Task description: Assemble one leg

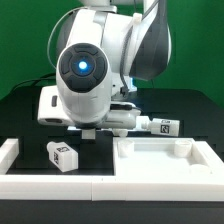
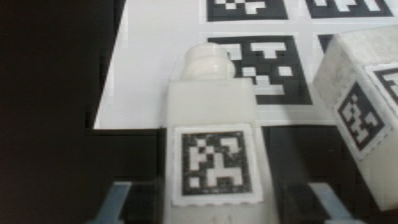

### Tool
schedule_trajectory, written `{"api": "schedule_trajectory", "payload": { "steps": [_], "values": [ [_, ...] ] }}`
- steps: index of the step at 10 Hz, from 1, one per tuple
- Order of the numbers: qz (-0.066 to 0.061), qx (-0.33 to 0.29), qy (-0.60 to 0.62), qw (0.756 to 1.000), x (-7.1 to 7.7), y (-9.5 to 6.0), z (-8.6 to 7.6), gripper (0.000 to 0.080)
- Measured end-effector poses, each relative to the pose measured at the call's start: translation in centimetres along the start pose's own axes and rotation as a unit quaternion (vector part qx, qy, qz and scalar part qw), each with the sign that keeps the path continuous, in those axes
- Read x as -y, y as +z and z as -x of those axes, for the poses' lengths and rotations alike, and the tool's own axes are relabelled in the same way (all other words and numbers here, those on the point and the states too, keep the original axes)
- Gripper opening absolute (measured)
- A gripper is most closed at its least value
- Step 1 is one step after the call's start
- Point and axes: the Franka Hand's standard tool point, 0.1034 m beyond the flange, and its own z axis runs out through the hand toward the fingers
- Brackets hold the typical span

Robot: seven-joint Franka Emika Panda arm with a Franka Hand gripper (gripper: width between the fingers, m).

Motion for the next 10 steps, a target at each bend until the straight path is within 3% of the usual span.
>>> {"api": "schedule_trajectory", "payload": {
  "steps": [1, 2, 4, 5, 6, 7, 9, 10],
  "values": [
    [0.000, 0.000, -0.002, 1.000, 0.0, -0.2, 0.1, 0.0285],
    [-0.002, -0.004, -0.008, 1.000, 0.1, -1.8, 0.5, 0.0285],
    [0.002, -0.035, -0.018, 0.999, 1.3, -6.6, 2.6, 0.0285],
    [0.008, -0.066, -0.018, 0.998, 1.9, -7.4, 2.5, 0.0285],
    [0.013, -0.121, -0.019, 0.992, 1.9, -6.3, 1.6, 0.0285],
    [0.009, -0.146, -0.021, 0.989, 1.9, -5.6, 2.3, 0.0285],
    [0.010, -0.224, -0.019, 0.974, 2.5, -6.8, 1.8, 0.0285],
    [-0.003, -0.252, -0.009, 0.968, 5.1, -8.4, 2.8, 0.0285]
  ]
}}
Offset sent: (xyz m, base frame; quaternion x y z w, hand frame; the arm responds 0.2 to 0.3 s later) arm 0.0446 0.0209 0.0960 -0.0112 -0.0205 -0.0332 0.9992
